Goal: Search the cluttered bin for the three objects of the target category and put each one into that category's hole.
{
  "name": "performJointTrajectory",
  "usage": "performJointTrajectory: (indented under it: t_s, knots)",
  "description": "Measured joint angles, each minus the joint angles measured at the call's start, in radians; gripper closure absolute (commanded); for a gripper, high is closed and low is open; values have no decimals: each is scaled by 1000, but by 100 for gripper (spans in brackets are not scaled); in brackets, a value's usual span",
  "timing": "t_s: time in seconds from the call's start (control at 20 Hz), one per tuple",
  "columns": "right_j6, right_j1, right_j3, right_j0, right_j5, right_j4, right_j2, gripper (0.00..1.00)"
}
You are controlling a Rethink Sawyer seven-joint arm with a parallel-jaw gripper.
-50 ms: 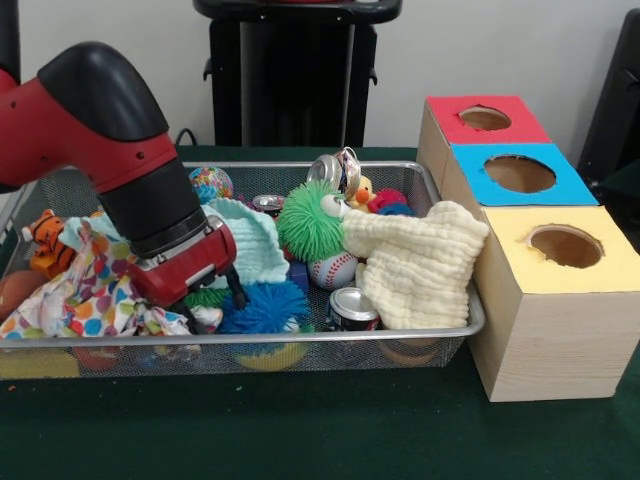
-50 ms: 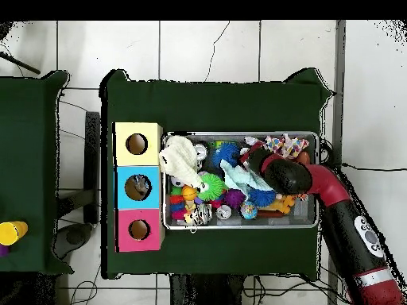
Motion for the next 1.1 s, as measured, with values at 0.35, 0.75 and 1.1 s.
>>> performJointTrajectory:
  t_s: [0.35,0.75,1.1]
  knots:
    - [0,2,-16,0,14,1,0,0]
    - [0,13,-34,0,14,1,0,0]
    - [0,14,-36,0,14,1,0,0]
